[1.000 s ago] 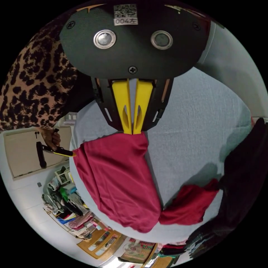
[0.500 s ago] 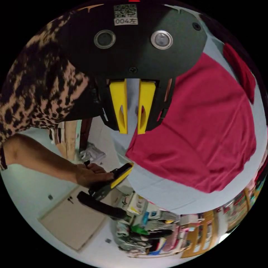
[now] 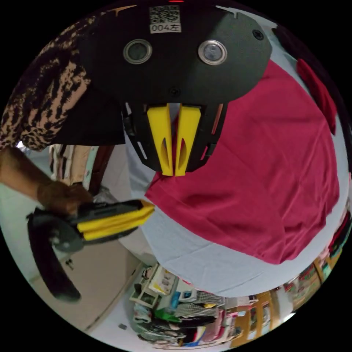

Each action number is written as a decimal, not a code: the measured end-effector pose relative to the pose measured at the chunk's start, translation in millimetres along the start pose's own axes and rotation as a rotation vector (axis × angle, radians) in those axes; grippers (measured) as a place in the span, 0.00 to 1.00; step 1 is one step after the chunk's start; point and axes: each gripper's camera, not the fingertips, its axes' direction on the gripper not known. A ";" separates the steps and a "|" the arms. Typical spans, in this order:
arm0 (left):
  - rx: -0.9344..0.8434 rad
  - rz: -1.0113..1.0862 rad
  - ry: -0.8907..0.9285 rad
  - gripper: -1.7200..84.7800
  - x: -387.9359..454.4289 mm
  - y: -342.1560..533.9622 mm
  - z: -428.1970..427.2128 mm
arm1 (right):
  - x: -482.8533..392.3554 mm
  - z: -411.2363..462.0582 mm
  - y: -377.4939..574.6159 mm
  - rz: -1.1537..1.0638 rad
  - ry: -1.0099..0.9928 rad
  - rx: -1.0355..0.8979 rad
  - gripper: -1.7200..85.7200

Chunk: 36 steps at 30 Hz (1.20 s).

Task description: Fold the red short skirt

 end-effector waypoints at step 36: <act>0.212 -0.546 0.713 0.03 -243.3 118.5 -43.8 | 172.3 -16.5 15.2 0.505 -0.873 0.055 0.14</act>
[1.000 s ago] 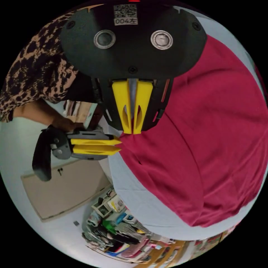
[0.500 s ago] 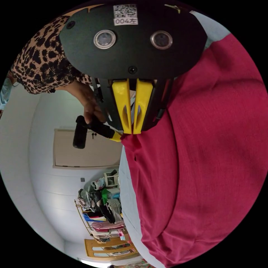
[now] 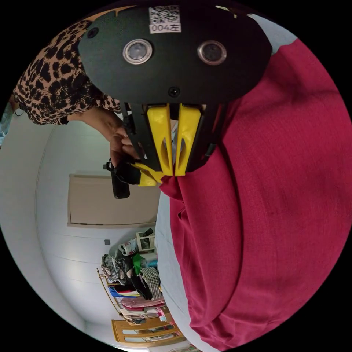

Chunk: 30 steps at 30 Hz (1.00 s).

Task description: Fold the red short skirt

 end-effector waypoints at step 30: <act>0.166 0.009 -0.397 0.06 122.2 139.0 -37.1 | -75.7 -128.3 38.9 -0.056 0.482 0.175 0.02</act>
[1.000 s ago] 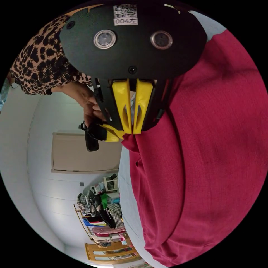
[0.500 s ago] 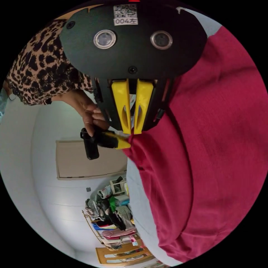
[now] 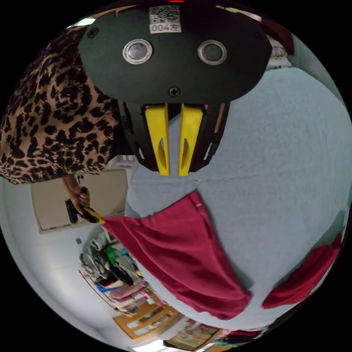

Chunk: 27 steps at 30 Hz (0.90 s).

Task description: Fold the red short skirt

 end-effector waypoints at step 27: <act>0.164 -0.250 0.054 0.12 219.8 -66.5 107.3 | -14.6 -31.8 112.8 -0.013 -0.078 0.017 0.04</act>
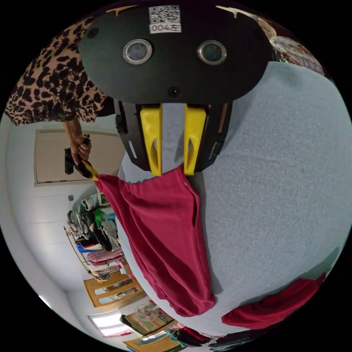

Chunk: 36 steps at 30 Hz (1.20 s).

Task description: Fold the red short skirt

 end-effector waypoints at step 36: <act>0.477 0.394 0.788 0.04 394.0 -13.1 -467.1 | -192.1 -257.8 77.9 -0.439 -0.662 0.439 0.03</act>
